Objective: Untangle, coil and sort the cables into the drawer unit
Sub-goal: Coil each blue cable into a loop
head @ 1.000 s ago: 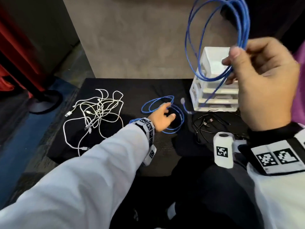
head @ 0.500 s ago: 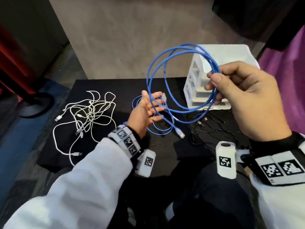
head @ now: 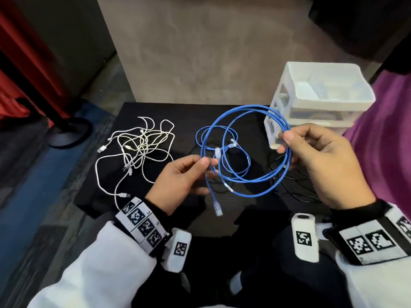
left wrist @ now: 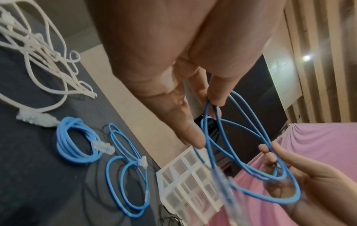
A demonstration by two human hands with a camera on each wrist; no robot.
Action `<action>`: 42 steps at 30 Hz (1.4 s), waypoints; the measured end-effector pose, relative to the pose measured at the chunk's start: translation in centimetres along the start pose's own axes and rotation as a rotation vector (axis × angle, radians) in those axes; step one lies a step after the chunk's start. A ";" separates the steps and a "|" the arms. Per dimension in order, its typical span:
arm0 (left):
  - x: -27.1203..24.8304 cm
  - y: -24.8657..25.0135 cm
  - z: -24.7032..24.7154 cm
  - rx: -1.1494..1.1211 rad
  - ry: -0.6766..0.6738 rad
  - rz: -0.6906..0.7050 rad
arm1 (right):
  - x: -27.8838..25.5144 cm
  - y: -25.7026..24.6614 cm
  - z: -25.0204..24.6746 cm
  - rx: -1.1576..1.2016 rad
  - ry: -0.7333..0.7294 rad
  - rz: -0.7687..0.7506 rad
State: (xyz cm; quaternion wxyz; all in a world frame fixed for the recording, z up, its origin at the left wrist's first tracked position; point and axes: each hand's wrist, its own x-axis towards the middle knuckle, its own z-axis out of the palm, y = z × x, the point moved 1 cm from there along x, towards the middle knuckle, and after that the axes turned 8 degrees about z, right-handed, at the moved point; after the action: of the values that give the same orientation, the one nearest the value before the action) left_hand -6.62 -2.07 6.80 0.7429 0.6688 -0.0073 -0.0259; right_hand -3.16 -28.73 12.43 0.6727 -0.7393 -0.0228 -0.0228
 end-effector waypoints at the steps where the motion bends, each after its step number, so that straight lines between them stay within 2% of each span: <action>1: 0.2 0.1 -0.3 0.032 0.033 0.019 | -0.1 0.0 0.1 -0.007 -0.020 0.014; 5: 0.6 1.1 -1.7 0.071 0.172 0.112 | -0.7 0.3 0.1 -0.113 -0.145 0.063; 9: 0.5 2.6 -3.1 0.140 0.280 0.270 | -1.1 1.1 -0.6 -0.329 -0.217 0.074; 11: 0.3 3.2 -3.4 0.149 0.282 0.310 | -1.2 1.4 -0.7 -0.459 -0.272 0.075; 13: 0.1 4.2 -2.8 0.163 0.226 0.326 | -1.3 1.2 -0.3 -0.535 -0.252 0.025; 16: -0.3 5.9 -0.8 0.247 0.069 0.344 | -1.1 -0.1 1.3 -0.428 -0.223 -0.035; 18: -0.3 6.7 0.4 0.255 -0.038 0.343 | -1.1 -1.1 2.6 -0.385 -0.266 -0.070; 21: 0.2 7.3 0.6 0.033 -0.088 0.280 | -0.6 -1.0 3.7 -0.355 -0.338 -0.069; 25: 1.2 7.6 -0.2 -0.399 -0.013 0.174 | -0.6 2.0 4.4 -0.264 -0.454 0.156; 27: 1.3 6.9 -0.1 -0.499 0.054 0.132 | -1.1 3.4 4.9 -0.132 -0.464 0.275; 29: 1.2 5.1 0.5 -0.441 0.172 0.065 | -1.3 4.0 5.4 0.063 -0.338 0.316; 31: 0.9 3.0 1.1 -0.252 0.287 -0.014 | -1.3 3.8 5.9 0.199 -0.166 0.264; 34: 0.0 0.7 1.7 0.067 0.345 0.035 | -1.2 2.8 6.2 0.328 0.005 0.169; 36: -0.5 0.0 2.0 0.125 0.371 0.036 | -1.4 2.2 6.3 0.384 0.013 0.142; 42: -0.5 0.5 2.5 -0.193 0.386 -0.124 | -3.5 2.2 7.3 0.430 -0.166 0.227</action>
State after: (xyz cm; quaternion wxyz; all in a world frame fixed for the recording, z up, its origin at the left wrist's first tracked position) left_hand -7.18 -4.52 7.62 0.7881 0.5863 0.1786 0.0562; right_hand -6.47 -21.66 9.37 0.8083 -0.5766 0.0007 0.1192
